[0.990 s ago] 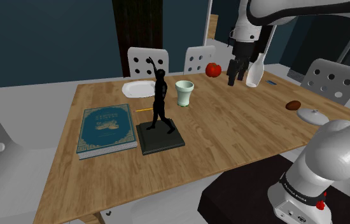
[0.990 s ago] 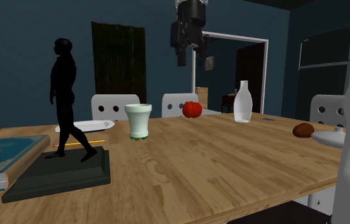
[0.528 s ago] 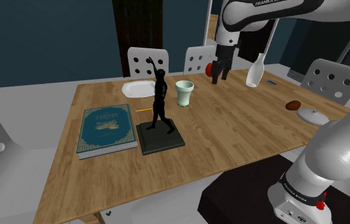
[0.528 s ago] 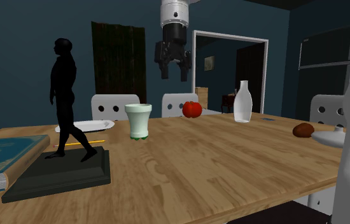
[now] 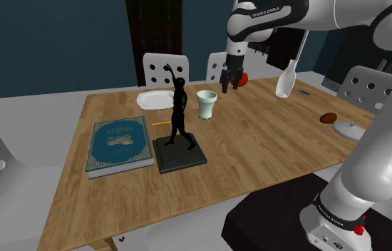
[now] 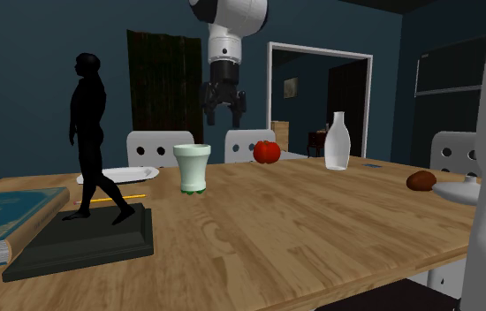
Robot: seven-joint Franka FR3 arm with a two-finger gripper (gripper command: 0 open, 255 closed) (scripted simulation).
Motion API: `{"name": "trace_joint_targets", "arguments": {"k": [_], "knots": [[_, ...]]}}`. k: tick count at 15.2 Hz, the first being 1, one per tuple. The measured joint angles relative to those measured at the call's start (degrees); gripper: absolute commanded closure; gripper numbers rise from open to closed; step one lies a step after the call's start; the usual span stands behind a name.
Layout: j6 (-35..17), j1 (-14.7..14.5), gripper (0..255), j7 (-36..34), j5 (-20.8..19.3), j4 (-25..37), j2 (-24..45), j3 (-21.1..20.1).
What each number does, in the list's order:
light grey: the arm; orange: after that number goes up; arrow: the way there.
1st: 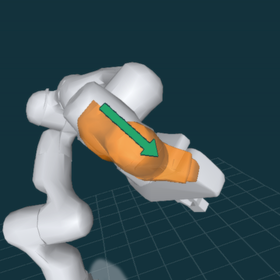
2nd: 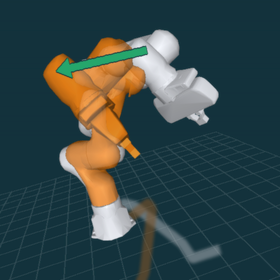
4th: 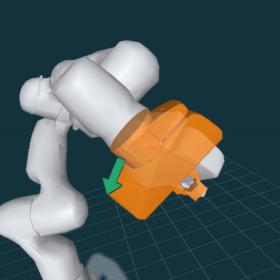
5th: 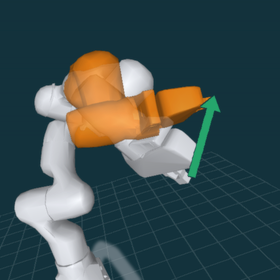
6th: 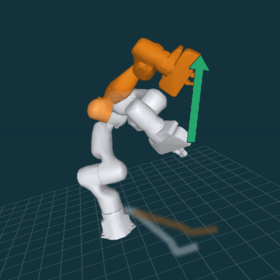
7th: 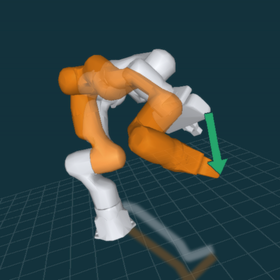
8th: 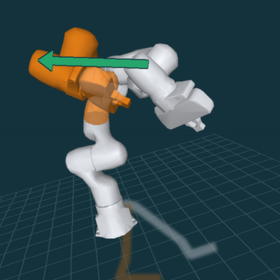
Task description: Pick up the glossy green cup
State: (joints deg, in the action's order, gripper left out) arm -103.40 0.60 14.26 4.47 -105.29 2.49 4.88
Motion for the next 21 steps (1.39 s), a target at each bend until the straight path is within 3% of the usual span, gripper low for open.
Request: {"name": "trace_joint_targets", "arguments": {"k": [4,10,18,19,21], "knots": [[0.18,0.63,0,1.11,1.53,8.96,9.05,0.26],[3.65,2.28,0,2.19,3.68,27.37,24.35,0.18],[-1.03,2.39,0,2.88,4.10,25.09,26.79,0.06],[-1.17,2.38,255,2.87,4.12,25.11,26.96,0.05],[-1.27,2.37,255,2.86,4.13,25.19,27.12,0.03]]}}
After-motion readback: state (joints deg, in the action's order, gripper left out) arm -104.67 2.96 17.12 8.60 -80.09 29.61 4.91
